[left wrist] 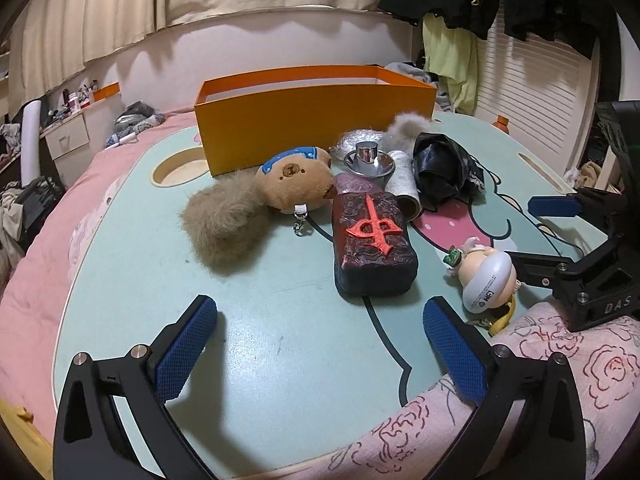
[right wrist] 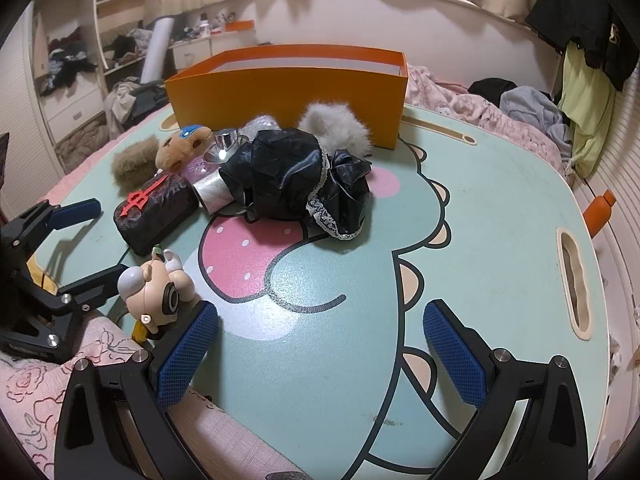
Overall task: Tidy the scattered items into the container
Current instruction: 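Move the left gripper toward the brown fluffy bear keychain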
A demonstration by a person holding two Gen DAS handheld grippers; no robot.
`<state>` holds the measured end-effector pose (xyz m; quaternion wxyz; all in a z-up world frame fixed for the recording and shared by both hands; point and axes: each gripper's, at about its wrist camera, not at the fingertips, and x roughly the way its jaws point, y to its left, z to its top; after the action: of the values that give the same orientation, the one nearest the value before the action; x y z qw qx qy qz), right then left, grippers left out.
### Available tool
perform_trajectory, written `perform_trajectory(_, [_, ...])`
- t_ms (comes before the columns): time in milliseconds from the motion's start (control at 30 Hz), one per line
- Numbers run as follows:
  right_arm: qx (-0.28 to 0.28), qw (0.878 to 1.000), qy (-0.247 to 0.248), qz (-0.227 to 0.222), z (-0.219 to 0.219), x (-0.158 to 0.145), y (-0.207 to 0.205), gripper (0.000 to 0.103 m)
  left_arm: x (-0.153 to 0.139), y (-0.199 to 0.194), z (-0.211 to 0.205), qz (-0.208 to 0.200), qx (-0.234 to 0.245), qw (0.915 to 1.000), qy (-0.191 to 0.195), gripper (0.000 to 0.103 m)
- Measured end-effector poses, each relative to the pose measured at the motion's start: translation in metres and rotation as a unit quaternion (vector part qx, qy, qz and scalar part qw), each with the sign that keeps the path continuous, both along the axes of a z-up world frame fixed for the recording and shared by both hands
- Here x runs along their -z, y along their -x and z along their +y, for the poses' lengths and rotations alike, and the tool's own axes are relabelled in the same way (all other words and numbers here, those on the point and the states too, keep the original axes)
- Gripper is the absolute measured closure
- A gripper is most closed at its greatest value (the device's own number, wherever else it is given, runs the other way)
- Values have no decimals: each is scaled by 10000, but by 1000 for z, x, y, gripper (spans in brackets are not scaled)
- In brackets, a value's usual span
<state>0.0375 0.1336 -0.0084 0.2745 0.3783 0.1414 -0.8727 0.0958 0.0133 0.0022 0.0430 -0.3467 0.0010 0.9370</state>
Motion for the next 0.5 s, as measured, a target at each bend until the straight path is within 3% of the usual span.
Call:
perform_trajectory(133, [-4,10000,11,-4,0,-1,0,0,-12,0,-22,116,130,9993,-325,0])
perform_trajectory(233, [-3,10000,12,-2,0,-1,0,0,-31,-2,-42,822,-443,9951,337,0])
perform_trajectory(300, [-5,10000,14,-3,1,-1,0,0,-39,0,-56,1068,-675,9905,539,0])
perform_trajectory(367, [-8,10000,15,-5,0,-1,0,0,-45,4,-73,1108,-558,9921,186,1])
perform_trajectory(433, [-8,10000,15,-5,0,-1,-1,0,-45,9,-88,997,-325,9939,-355,14])
perform_trajectory(500, [-7,10000,13,-5,0,-1,0,0,-40,17,-94,817,-173,9949,-564,22])
